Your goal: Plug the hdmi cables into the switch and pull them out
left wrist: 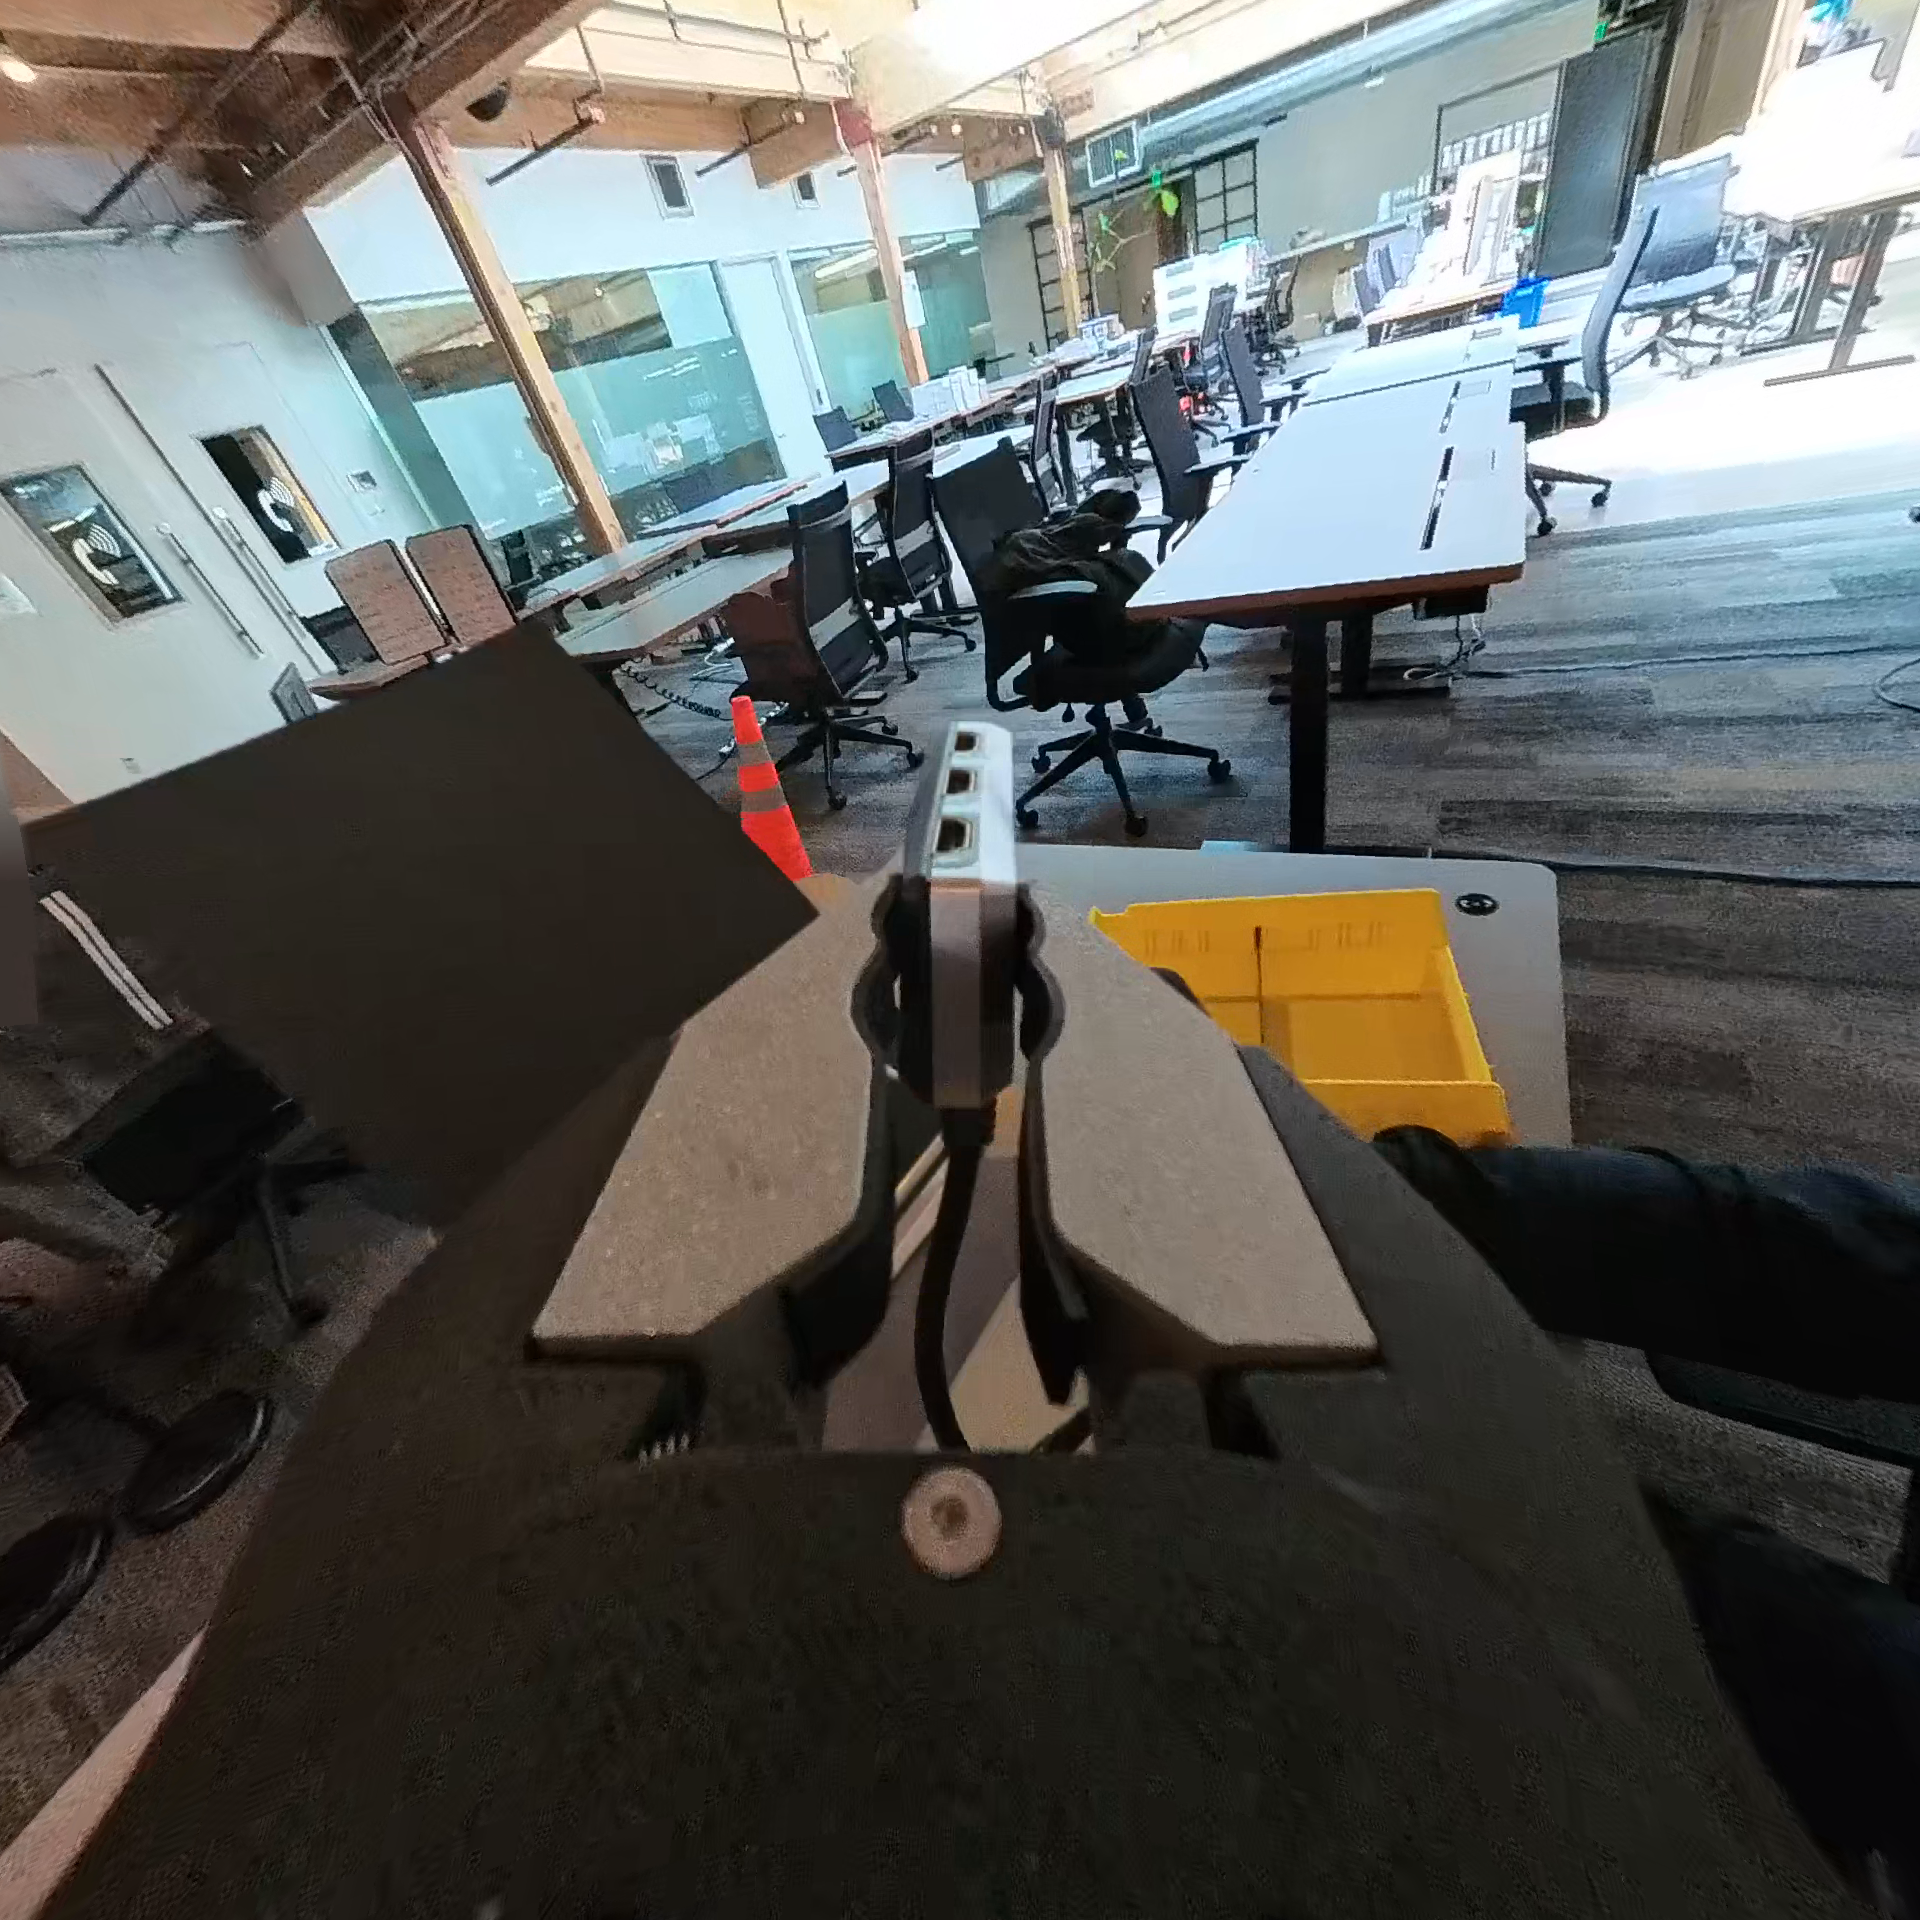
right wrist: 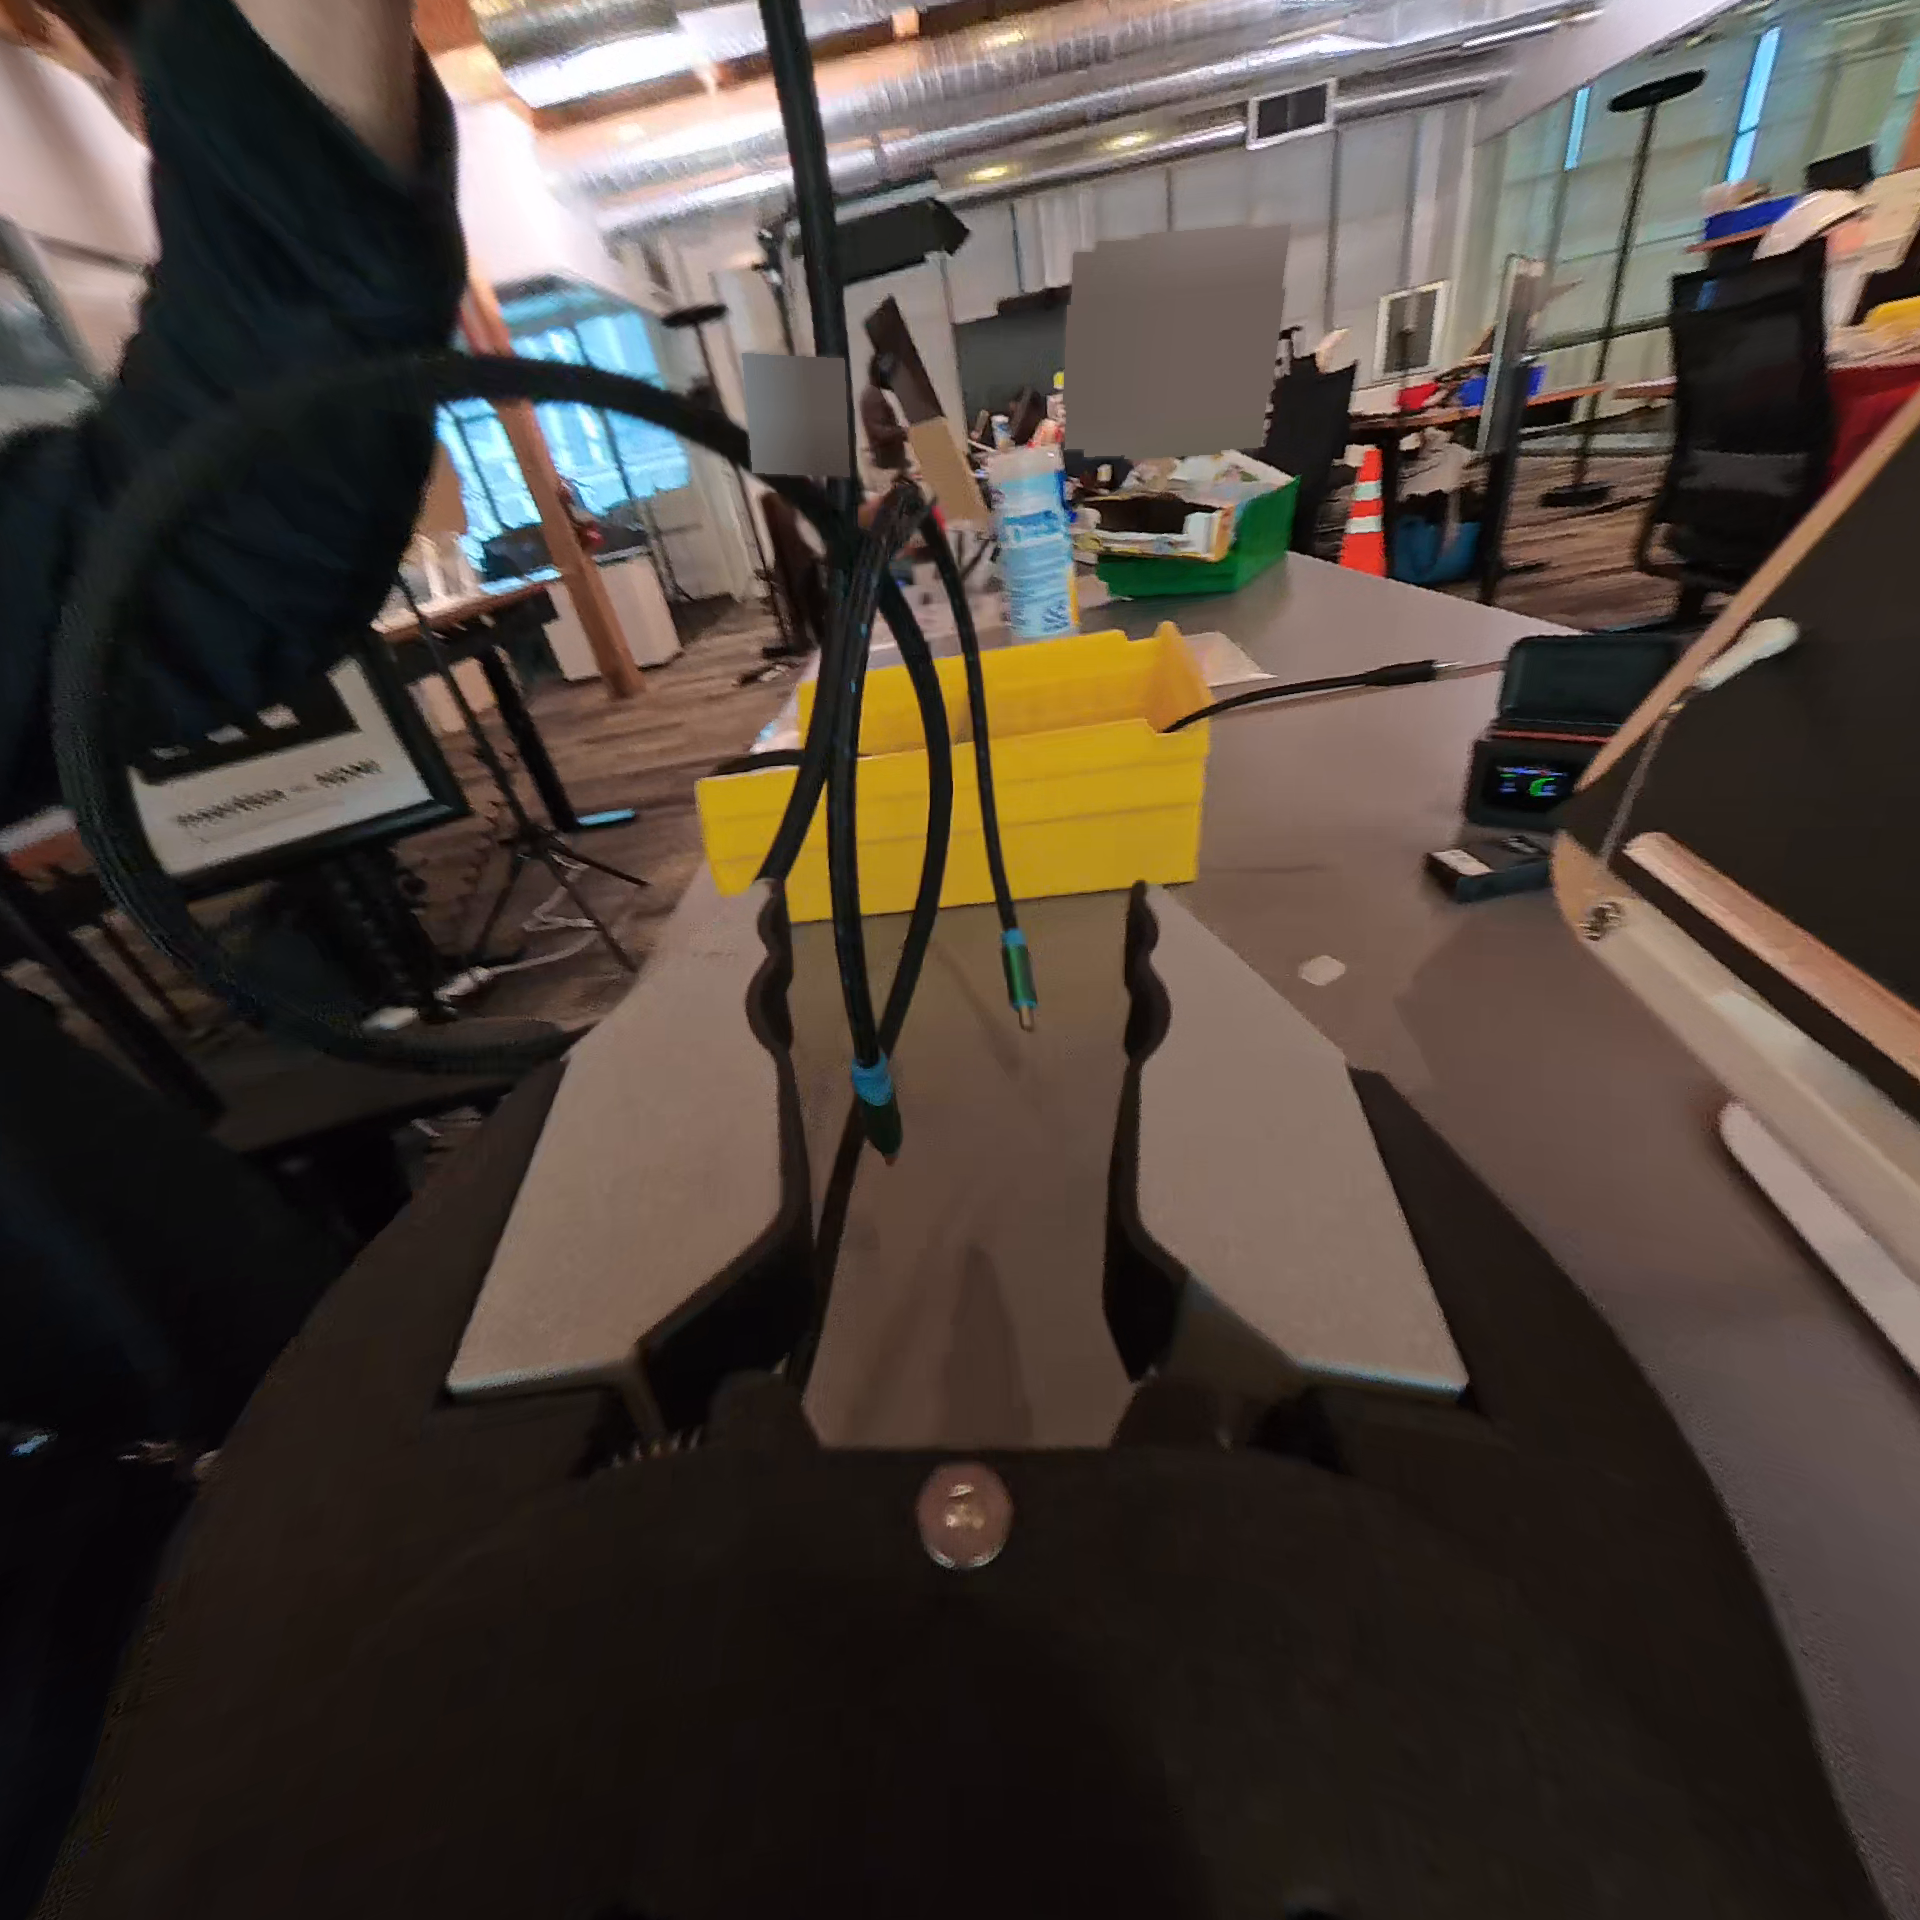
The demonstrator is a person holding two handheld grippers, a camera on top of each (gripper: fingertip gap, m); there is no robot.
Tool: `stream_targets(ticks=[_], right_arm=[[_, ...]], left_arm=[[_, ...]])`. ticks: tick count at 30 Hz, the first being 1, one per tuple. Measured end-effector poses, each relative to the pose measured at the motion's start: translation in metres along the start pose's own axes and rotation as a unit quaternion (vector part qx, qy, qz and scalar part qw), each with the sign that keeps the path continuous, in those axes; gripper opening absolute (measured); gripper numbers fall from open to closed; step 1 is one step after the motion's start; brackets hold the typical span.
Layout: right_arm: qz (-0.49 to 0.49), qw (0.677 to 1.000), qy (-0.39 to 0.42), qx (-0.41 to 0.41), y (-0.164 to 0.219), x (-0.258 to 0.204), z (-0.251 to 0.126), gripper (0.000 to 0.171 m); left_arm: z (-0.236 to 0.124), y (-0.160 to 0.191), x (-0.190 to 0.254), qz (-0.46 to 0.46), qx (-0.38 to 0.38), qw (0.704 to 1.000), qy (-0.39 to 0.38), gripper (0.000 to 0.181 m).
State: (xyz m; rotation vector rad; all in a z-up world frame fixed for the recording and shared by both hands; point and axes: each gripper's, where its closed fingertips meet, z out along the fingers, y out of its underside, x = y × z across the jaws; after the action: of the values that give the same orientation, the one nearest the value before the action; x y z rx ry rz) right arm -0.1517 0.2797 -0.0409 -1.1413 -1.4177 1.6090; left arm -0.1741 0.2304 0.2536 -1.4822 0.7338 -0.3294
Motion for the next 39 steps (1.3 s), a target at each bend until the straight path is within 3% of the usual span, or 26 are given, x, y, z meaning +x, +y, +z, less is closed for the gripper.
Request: stream_targets(ticks=[5, 9, 13, 16, 18, 32, 36, 39], right_arm=[[0.013, 0.999, -0.05, 0.012, -0.008, -0.02, 0.006, 0.073], [-0.007, 0.997, -0.068, 0.034, -0.021, -0.038, 0.01, 0.072], [-0.013, 0.998, -0.066, 0.001, -0.008, -0.041, 0.022, 0.071], [-0.018, 0.999, -0.001, -0.034, 0.007, -0.02, 0.032, 0.045], [-0.027, 0.999, -0.002, -0.043, 0.012, -0.02, 0.033, 0.003], [-0.037, 0.994, 0.101, 0.021, -0.017, 0.007, 0.011, 0.003], [-0.042, 0.975, 0.208, 0.058, -0.03, 0.036, -0.014, 0.003], [-0.069, 0.963, 0.248, 0.084, -0.046, 0.039, -0.036, 0.003]], left_arm=[[0.013, 0.005, 0.018, 0.02, -0.02, 0.999, 0.018, 0.017], [0.023, 0.016, 0.027, 0.016, -0.032, 0.999, 0.031, 0.017], [0.032, 0.029, 0.035, 0.01, -0.038, 0.998, 0.044, 0.017], [0.037, 0.03, 0.041, 0.002, -0.033, 0.998, 0.057, 0.017], [0.04, 0.031, 0.042, 0.002, -0.035, 0.998, 0.06, 0.017], [0.039, 0.091, 0.04, -0.017, -0.091, 0.994, 0.062, 0.017], [0.024, 0.122, 0.028, -0.004, -0.114, 0.993, 0.025, 0.017], [0.005, 0.143, -0.004, 0.064, -0.147, 0.985, -0.063, 0.017]])
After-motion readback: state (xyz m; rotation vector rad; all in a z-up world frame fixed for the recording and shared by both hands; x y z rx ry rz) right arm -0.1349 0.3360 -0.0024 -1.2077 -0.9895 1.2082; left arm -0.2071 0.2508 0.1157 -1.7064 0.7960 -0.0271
